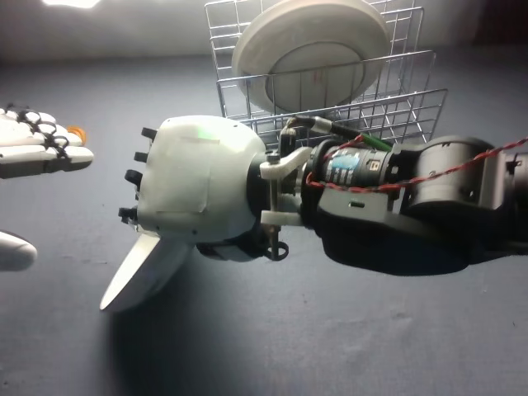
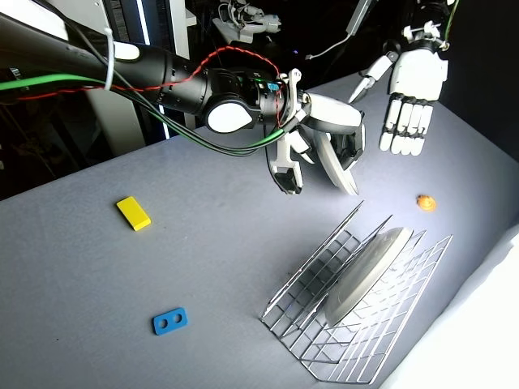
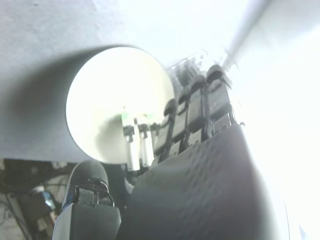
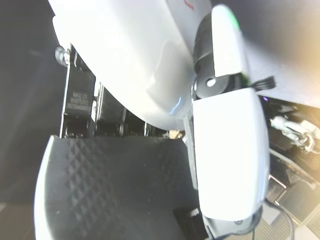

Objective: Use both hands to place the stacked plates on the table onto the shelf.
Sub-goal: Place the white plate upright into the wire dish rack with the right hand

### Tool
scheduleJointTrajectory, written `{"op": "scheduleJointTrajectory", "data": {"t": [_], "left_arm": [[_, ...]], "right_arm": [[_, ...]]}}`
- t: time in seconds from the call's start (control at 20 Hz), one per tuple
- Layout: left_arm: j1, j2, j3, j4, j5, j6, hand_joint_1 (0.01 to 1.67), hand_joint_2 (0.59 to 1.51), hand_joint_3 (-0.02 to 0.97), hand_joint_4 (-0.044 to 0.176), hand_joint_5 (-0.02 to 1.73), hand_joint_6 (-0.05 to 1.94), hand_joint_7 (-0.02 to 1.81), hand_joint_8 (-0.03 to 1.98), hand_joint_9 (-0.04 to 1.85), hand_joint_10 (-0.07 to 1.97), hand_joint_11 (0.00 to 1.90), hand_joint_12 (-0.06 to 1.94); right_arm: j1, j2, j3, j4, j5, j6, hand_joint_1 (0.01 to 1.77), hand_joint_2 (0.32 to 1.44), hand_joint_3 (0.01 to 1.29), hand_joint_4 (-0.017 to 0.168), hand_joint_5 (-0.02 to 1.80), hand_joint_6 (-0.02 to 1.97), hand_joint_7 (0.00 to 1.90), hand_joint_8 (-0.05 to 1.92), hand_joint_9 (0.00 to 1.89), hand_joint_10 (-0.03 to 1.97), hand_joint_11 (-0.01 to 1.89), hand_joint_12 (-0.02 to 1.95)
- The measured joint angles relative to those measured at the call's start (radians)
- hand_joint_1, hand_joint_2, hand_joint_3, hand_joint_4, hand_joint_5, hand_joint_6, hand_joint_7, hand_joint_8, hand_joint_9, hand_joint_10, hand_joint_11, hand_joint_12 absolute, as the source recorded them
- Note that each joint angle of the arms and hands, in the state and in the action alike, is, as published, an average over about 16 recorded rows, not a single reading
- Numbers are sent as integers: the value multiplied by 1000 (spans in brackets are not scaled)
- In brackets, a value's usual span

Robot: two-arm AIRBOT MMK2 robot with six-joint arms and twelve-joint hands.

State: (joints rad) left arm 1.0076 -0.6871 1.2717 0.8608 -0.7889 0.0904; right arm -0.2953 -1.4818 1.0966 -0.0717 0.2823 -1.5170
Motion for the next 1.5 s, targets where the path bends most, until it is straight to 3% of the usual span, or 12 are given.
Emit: {"op": "scheduleJointTrajectory", "data": {"t": [0.35,0.8,1.1,1.5], "left_arm": [[-52,26,7,14,-2,-1,16,1155,21,-2,20,20,18,-6,20,9,13,10],[-97,47,14,84,-24,1,16,1142,21,-1,19,20,18,-7,17,9,13,10],[-118,55,14,130,-8,0,16,1138,21,-1,17,20,18,-7,15,9,12,10],[-133,61,12,162,24,-1,15,1138,21,-1,16,21,18,-7,17,9,12,9]], "right_arm": [[34,76,-68,0,0,-1,1180,1015,11,12,949,886,1071,901,1268,272,938,1090],[102,189,-136,-1,-15,51,1187,1016,12,12,959,942,1063,918,1270,247,929,1090],[175,250,-140,-3,-71,194,1188,1016,13,10,948,975,1051,938,1270,247,925,1108],[268,285,-91,28,-184,421,1191,1015,13,9,935,1001,1039,959,1263,247,915,1128]]}}
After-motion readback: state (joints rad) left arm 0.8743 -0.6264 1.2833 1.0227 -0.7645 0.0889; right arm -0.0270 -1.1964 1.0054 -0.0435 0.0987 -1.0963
